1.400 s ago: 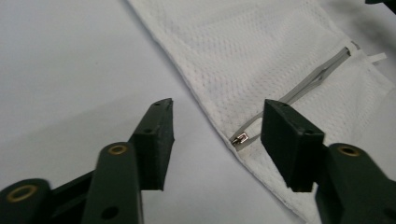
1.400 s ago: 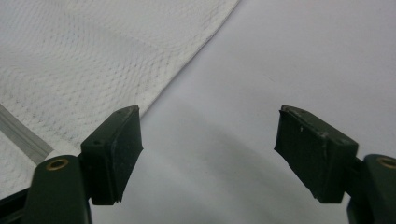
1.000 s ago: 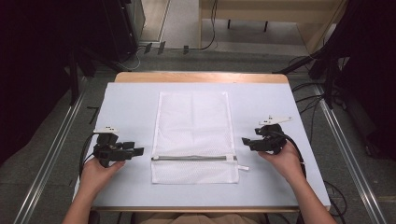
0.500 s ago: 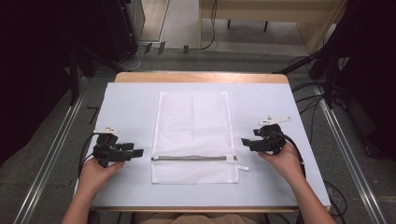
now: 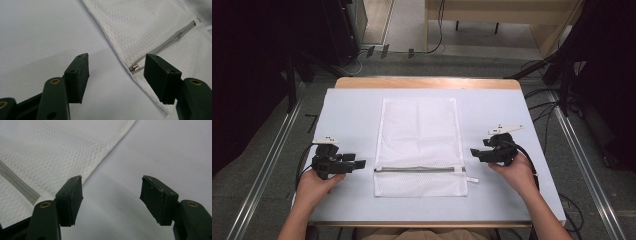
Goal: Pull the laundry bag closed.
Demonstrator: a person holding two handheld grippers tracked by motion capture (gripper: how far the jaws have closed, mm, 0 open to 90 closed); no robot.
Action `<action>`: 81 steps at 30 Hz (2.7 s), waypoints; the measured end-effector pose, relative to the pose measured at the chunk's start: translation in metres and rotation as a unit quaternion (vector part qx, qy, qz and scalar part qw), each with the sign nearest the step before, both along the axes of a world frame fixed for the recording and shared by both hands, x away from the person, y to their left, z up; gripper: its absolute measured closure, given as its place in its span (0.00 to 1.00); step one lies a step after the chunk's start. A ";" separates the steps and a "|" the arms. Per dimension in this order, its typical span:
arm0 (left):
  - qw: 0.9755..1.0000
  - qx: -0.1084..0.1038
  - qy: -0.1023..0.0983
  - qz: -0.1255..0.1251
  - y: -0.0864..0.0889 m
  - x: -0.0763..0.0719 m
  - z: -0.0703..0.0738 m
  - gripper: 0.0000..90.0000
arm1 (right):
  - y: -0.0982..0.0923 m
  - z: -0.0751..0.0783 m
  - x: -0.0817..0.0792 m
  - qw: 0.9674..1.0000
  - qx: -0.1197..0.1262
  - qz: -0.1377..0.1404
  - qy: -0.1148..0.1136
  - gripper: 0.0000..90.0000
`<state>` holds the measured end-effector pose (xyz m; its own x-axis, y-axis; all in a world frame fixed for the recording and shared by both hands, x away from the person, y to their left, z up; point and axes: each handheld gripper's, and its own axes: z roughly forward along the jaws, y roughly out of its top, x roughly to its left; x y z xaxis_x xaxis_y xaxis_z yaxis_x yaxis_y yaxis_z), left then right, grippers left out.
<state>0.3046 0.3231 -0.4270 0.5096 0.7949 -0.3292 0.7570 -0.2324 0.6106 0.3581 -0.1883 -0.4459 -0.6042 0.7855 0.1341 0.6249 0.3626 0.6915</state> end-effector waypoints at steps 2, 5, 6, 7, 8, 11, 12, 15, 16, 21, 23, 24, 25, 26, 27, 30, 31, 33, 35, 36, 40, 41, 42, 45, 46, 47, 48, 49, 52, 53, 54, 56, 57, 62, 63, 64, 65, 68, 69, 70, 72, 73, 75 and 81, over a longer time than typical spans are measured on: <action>1.000 0.002 0.000 -0.001 0.000 0.000 0.000 0.42 | 0.000 0.000 0.000 1.000 -0.001 -0.002 0.003 0.40; 1.000 0.002 0.000 0.000 0.000 0.000 0.000 0.42 | 0.000 0.000 0.000 1.000 -0.002 -0.002 0.003 0.41; 1.000 0.002 0.000 0.000 0.000 0.000 0.000 0.42 | 0.000 0.000 0.000 1.000 -0.002 -0.002 0.003 0.42; 1.000 0.002 0.000 0.000 0.000 0.000 0.000 0.42 | 0.000 0.000 0.000 1.000 -0.002 -0.002 0.003 0.42; 1.000 0.002 0.002 0.000 0.001 0.000 0.000 0.42 | 0.000 0.000 0.000 1.000 -0.003 -0.002 0.004 0.42; 1.000 -0.002 0.006 0.003 0.002 0.000 0.001 0.43 | 0.001 0.000 -0.001 1.000 -0.003 0.003 0.005 0.43; 1.000 -0.002 0.006 0.003 0.002 0.000 0.001 0.43 | 0.001 0.000 -0.001 1.000 -0.003 0.003 0.005 0.43; 1.000 -0.004 0.006 0.008 0.005 -0.001 0.002 0.43 | 0.002 0.001 -0.002 1.000 -0.001 0.005 0.007 0.43; 1.000 -0.002 0.005 0.009 0.006 -0.001 0.002 0.43 | 0.002 0.002 -0.003 1.000 0.002 0.010 0.005 0.43; 1.000 -0.006 0.002 0.015 0.009 -0.002 0.004 0.43 | 0.009 0.006 -0.009 1.000 0.000 0.020 0.003 0.44; 1.000 -0.005 0.001 0.015 0.009 -0.003 0.003 0.42 | 0.013 0.008 -0.011 1.000 0.000 0.028 0.004 0.44; 1.000 -0.005 0.001 0.015 0.009 -0.003 0.003 0.42 | 0.015 0.009 -0.012 0.999 -0.002 0.032 0.002 0.44; 1.000 -0.006 0.003 0.017 0.010 -0.003 0.003 0.42 | 0.017 0.010 -0.014 0.999 -0.003 0.034 0.000 0.45; 1.000 -0.006 0.004 0.017 0.010 -0.003 0.003 0.42 | 0.020 0.011 -0.015 0.999 -0.004 0.037 -0.001 0.45; 1.000 -0.006 0.004 0.017 0.010 -0.003 0.003 0.42 | 0.020 0.011 -0.015 0.999 -0.004 0.037 -0.001 0.45; 1.000 -0.004 0.006 0.015 0.010 -0.004 0.004 0.42 | 0.028 0.013 -0.019 0.999 -0.011 0.044 -0.003 0.45; 1.000 -0.004 0.006 0.015 0.010 -0.004 0.004 0.42 | 0.028 0.013 -0.019 0.999 -0.011 0.044 -0.003 0.45; 1.000 -0.004 0.004 0.013 0.009 -0.004 0.004 0.42 | 0.032 0.014 -0.021 0.999 -0.010 0.052 -0.002 0.46; 1.000 -0.005 0.004 0.012 0.009 -0.005 0.005 0.42 | 0.034 0.014 -0.022 0.999 -0.009 0.054 0.000 0.46; 1.000 -0.005 0.004 0.011 0.008 -0.005 0.005 0.42 | 0.036 0.015 -0.022 0.999 -0.010 0.053 0.002 0.46; 1.000 -0.006 0.003 0.011 0.008 -0.006 0.006 0.41 | 0.044 0.018 -0.024 0.998 -0.006 0.064 0.002 0.47; 1.000 -0.005 0.003 0.011 0.008 -0.006 0.006 0.41 | 0.050 0.020 -0.026 0.997 -0.009 0.071 0.002 0.48; 1.000 -0.004 0.003 0.010 0.008 -0.006 0.006 0.41 | 0.052 0.020 -0.026 0.997 -0.008 0.074 0.002 0.48; 1.000 -0.003 0.005 0.008 0.008 -0.006 0.006 0.41 | 0.058 0.022 -0.026 0.997 -0.008 0.080 0.003 0.49; 1.000 -0.005 0.004 0.008 0.008 -0.007 0.006 0.41 | 0.062 0.024 -0.027 0.996 -0.007 0.085 0.005 0.50; 1.000 -0.005 0.004 0.008 0.008 -0.007 0.006 0.41 | 0.062 0.024 -0.027 0.996 -0.007 0.085 0.005 0.50; 1.000 -0.007 0.004 0.007 0.008 -0.007 0.006 0.41 | 0.064 0.025 -0.027 0.996 -0.006 0.085 0.004 0.51; 1.000 -0.009 0.004 0.008 0.009 -0.007 0.006 0.41 | 0.069 0.027 -0.028 0.996 -0.005 0.087 0.005 0.52; 1.000 -0.008 0.005 0.008 0.009 -0.007 0.006 0.41 | 0.075 0.029 -0.028 0.996 -0.004 0.094 0.004 0.53; 1.000 -0.008 0.005 0.008 0.009 -0.007 0.006 0.41 | 0.075 0.029 -0.028 0.996 -0.004 0.094 0.004 0.53; 1.000 -0.008 0.005 0.008 0.008 -0.007 0.006 0.41 | 0.080 0.030 -0.028 0.995 -0.002 0.098 0.007 0.54; 1.000 -0.008 0.005 0.008 0.008 -0.007 0.006 0.41 | 0.086 0.031 -0.028 0.994 -0.001 0.106 0.009 0.55; 1.000 -0.008 0.005 0.008 0.008 -0.007 0.006 0.41 | 0.089 0.031 -0.028 0.994 -0.001 0.112 0.009 0.55; 1.000 -0.006 0.003 0.008 0.009 -0.007 0.006 0.41 | 0.106 0.031 -0.027 0.992 -0.001 0.126 0.010 0.58; 1.000 -0.006 0.003 0.008 0.009 -0.007 0.006 0.41 | 0.108 0.032 -0.026 0.991 -0.002 0.130 0.010 0.59; 1.000 -0.006 0.003 0.008 0.009 -0.007 0.006 0.41 | 0.112 0.032 -0.026 0.991 -0.001 0.134 0.010 0.60; 1.000 -0.006 0.003 0.008 0.009 -0.007 0.006 0.41 | 0.112 0.032 -0.026 0.991 -0.001 0.134 0.010 0.60; 1.000 -0.005 0.004 0.009 0.010 -0.007 0.006 0.41 | 0.120 0.032 -0.026 0.990 0.001 0.142 0.011 0.61; 1.000 -0.005 0.004 0.009 0.009 -0.007 0.006 0.41 | 0.126 0.033 -0.026 0.989 0.002 0.145 0.011 0.61; 1.000 -0.004 0.003 0.008 0.009 -0.007 0.006 0.41 | 0.128 0.033 -0.026 0.989 0.002 0.148 0.010 0.61; 1.000 -0.004 0.003 0.008 0.009 -0.007 0.006 0.41 | 0.130 0.033 -0.026 0.989 0.002 0.150 0.010 0.61; 1.000 -0.004 0.003 0.008 0.009 -0.007 0.006 0.41 | 0.132 0.032 -0.026 0.988 0.003 0.153 0.009 0.61; 1.000 -0.003 0.002 0.008 0.009 -0.007 0.006 0.41 | 0.137 0.031 -0.026 0.988 0.000 0.155 0.014 0.62; 1.000 -0.001 -0.001 0.008 0.008 -0.007 0.006 0.41 | 0.156 0.030 -0.027 0.984 0.000 0.176 0.015 0.65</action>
<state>0.2973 0.3308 -0.4214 0.4970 0.8029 -0.3292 0.7593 -0.2188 0.6128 0.3311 -0.0320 -0.4157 -0.8346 0.5284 0.1554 0.4806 0.5607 0.6743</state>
